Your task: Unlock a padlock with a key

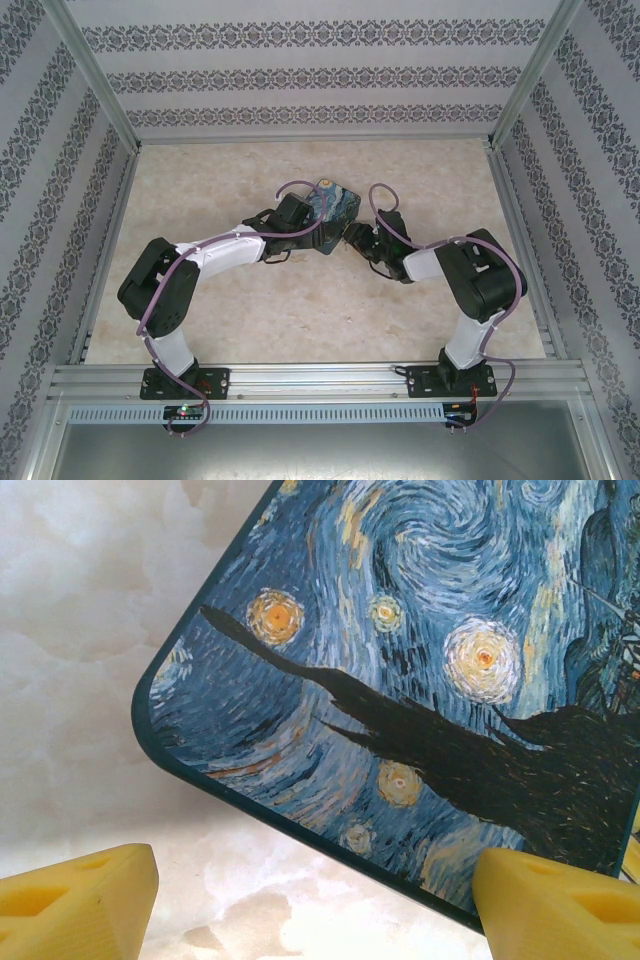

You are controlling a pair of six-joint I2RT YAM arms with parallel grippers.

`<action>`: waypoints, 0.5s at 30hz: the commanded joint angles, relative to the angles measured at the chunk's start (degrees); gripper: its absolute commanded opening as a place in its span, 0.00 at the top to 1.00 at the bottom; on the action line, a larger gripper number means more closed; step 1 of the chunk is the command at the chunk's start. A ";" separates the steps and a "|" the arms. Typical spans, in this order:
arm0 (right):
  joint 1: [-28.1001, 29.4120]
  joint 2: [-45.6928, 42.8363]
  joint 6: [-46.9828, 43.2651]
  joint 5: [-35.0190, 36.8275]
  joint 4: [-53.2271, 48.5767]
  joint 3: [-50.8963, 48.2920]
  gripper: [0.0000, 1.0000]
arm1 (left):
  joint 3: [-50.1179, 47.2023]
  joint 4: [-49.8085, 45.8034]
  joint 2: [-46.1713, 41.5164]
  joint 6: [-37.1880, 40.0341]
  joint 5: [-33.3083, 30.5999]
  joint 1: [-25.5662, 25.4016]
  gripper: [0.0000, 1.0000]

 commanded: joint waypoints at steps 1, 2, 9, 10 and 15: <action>1.45 1.76 -1.90 0.94 -4.52 2.00 0.58 | -1.49 -7.17 2.99 1.67 0.81 -0.29 0.18; 1.57 1.94 -2.04 1.05 -5.19 2.52 0.58 | -1.43 -7.17 2.94 1.67 0.83 -0.30 0.18; 2.18 2.75 -2.33 2.53 -10.19 5.13 0.62 | -1.57 -7.08 2.95 1.67 0.90 -0.32 0.18; 2.20 2.84 -2.23 3.17 -10.95 5.33 0.63 | -1.54 -7.08 2.95 1.67 0.90 -0.29 0.18; 2.20 3.35 -1.15 4.88 -11.95 5.99 0.66 | -1.66 -6.95 3.01 1.60 0.90 -0.29 0.18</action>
